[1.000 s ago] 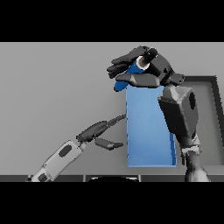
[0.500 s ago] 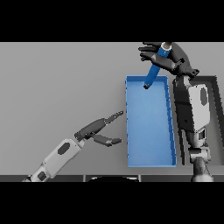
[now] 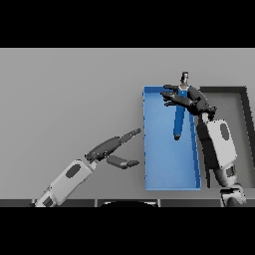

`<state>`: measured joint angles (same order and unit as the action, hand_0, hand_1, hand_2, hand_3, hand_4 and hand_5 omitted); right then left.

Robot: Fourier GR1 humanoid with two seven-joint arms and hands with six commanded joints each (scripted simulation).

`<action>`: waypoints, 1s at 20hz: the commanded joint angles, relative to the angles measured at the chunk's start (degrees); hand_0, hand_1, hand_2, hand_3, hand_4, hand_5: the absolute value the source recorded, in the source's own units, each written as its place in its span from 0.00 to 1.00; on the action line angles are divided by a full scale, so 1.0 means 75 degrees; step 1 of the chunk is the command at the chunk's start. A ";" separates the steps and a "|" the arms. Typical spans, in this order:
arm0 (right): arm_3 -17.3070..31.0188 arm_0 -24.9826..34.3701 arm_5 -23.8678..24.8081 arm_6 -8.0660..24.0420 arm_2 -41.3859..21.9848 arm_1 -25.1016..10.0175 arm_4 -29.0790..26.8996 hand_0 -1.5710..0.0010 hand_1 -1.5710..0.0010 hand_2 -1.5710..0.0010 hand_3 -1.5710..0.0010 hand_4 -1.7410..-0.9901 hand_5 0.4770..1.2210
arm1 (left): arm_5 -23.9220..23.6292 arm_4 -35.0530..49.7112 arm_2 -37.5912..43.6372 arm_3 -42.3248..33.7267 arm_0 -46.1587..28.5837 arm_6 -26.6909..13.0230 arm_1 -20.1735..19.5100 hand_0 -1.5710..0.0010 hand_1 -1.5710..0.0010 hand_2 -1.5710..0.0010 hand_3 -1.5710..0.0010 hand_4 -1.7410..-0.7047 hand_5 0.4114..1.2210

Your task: Pick up the blue pipe and place it into the blue bin.

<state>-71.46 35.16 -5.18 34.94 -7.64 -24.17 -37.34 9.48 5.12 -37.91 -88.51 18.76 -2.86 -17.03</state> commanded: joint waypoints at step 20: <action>0.1506 0.1063 0.0802 -0.0513 -0.5401 -0.1909 -0.1535 0.97 0.97 0.98 0.98 0.82 0.32 | -0.0019 0.0062 0.0031 0.0105 0.0087 -0.0137 0.0146 1.00 1.00 1.00 1.00 0.80 0.06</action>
<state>-60.16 43.14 0.85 31.14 -48.15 -38.48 -48.84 9.32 5.59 -37.68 -87.73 19.43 -3.93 -15.92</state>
